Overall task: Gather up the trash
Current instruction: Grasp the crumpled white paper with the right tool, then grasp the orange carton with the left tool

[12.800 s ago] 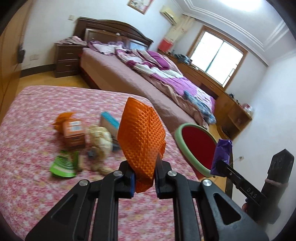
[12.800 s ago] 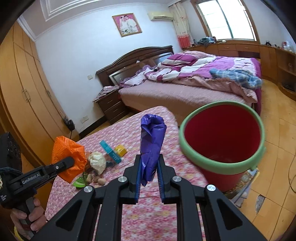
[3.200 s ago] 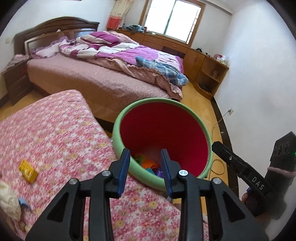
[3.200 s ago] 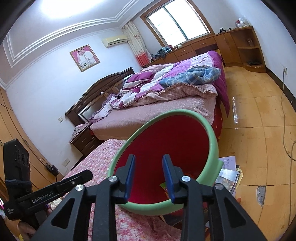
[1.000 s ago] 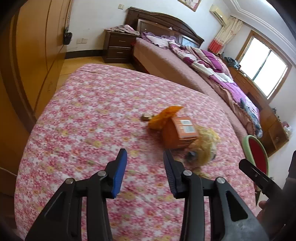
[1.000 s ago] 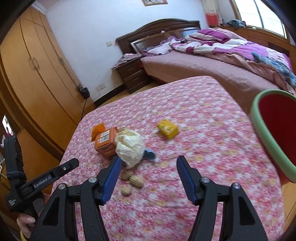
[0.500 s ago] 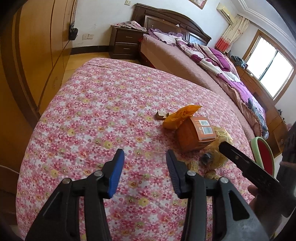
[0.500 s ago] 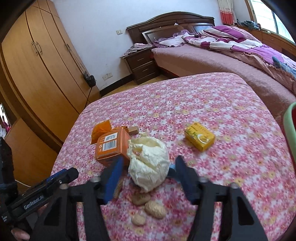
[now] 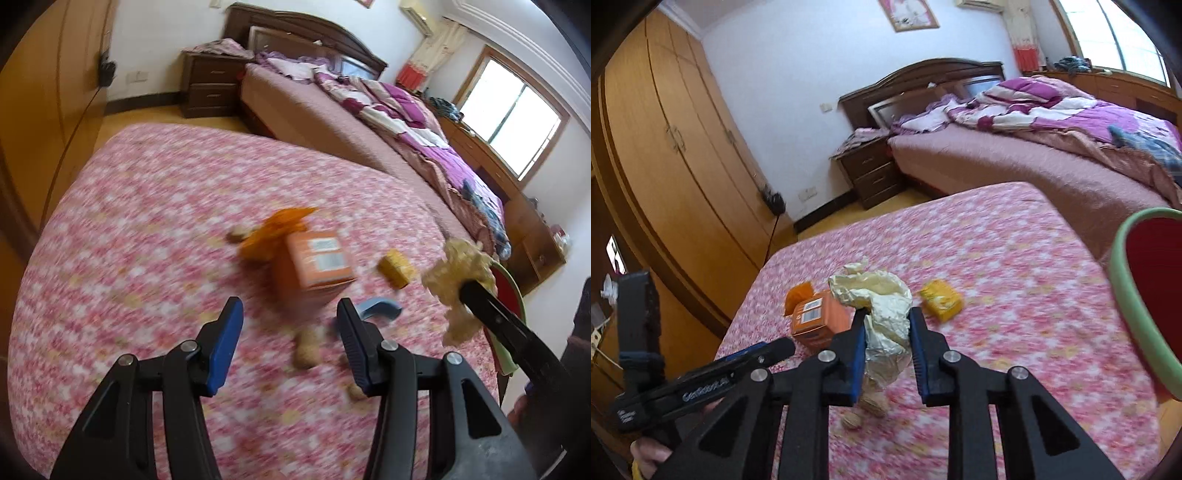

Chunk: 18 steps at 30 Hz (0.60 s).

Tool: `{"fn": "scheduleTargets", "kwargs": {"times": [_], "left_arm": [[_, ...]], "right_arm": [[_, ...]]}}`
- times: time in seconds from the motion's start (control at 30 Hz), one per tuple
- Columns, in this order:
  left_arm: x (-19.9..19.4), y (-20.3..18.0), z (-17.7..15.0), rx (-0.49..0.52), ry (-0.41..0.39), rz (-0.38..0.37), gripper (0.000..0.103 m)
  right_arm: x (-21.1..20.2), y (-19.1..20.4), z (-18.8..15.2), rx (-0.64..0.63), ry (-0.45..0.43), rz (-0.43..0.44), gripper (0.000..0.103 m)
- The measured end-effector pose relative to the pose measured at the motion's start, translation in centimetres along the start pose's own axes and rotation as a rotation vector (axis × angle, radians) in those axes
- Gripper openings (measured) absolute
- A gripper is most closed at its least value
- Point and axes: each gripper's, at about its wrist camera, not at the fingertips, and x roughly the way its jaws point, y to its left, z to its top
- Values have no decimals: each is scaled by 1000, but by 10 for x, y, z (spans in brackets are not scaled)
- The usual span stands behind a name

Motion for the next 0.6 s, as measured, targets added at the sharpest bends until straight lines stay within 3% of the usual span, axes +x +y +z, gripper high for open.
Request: {"fn": "scheduleTargets", "kwargs": {"times": [0.2,0.37,0.6], "left_arm": [[19,-26,8,39,-1,14,53],[38,-36,8,74,-22,107,53],[56,-23,8,28,-21,177,53]], "right_arm": [[-24,-31,-7,71,-13,-37,24],[-32,-50,-13,116,-17,-51,24],[-34,-65,-18,145,-18,-51,24]]}}
